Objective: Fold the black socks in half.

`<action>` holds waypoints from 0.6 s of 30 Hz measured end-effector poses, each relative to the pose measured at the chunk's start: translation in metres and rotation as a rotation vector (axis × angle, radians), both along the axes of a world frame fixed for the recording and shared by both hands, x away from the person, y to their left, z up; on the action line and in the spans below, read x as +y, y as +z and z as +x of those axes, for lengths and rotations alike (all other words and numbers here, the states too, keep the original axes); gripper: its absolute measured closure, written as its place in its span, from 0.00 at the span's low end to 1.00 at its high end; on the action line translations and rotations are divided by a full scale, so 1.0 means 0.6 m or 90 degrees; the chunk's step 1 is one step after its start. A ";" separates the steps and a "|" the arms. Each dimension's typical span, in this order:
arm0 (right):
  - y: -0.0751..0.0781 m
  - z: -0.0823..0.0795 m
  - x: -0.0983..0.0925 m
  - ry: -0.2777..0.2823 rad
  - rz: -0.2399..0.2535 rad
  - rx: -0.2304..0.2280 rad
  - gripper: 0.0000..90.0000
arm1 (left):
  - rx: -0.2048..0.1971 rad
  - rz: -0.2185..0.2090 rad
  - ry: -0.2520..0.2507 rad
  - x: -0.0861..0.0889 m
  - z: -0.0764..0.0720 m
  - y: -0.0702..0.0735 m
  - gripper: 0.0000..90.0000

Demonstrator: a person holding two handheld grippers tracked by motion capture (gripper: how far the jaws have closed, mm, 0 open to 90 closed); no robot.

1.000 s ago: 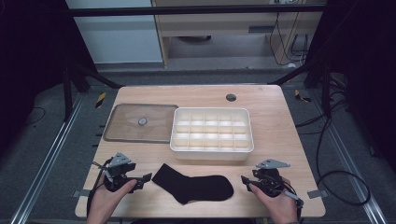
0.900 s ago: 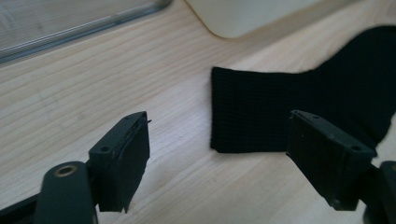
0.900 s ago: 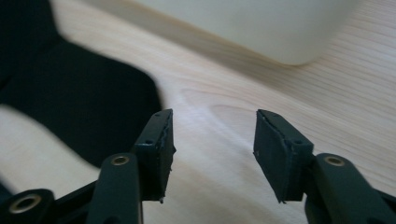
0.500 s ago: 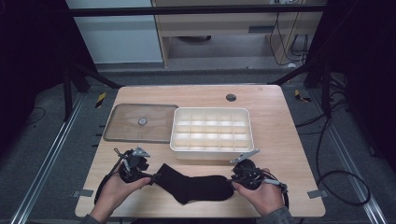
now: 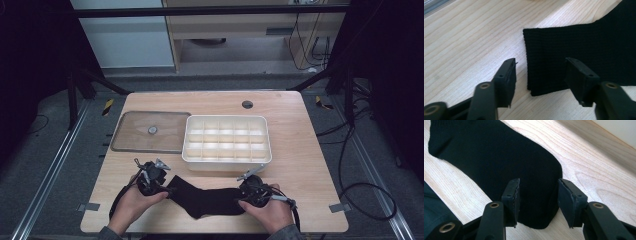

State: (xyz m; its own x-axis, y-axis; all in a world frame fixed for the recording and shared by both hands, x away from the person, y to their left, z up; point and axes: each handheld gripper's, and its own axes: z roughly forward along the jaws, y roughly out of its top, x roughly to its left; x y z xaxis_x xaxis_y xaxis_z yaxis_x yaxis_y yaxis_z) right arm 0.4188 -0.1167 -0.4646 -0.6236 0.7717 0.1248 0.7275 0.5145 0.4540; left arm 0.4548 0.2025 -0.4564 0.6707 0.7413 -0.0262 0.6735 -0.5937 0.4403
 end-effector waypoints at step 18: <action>0.005 -0.006 -0.004 0.012 0.002 0.000 0.56 | 0.044 0.018 -0.012 -0.015 0.018 -0.019 0.68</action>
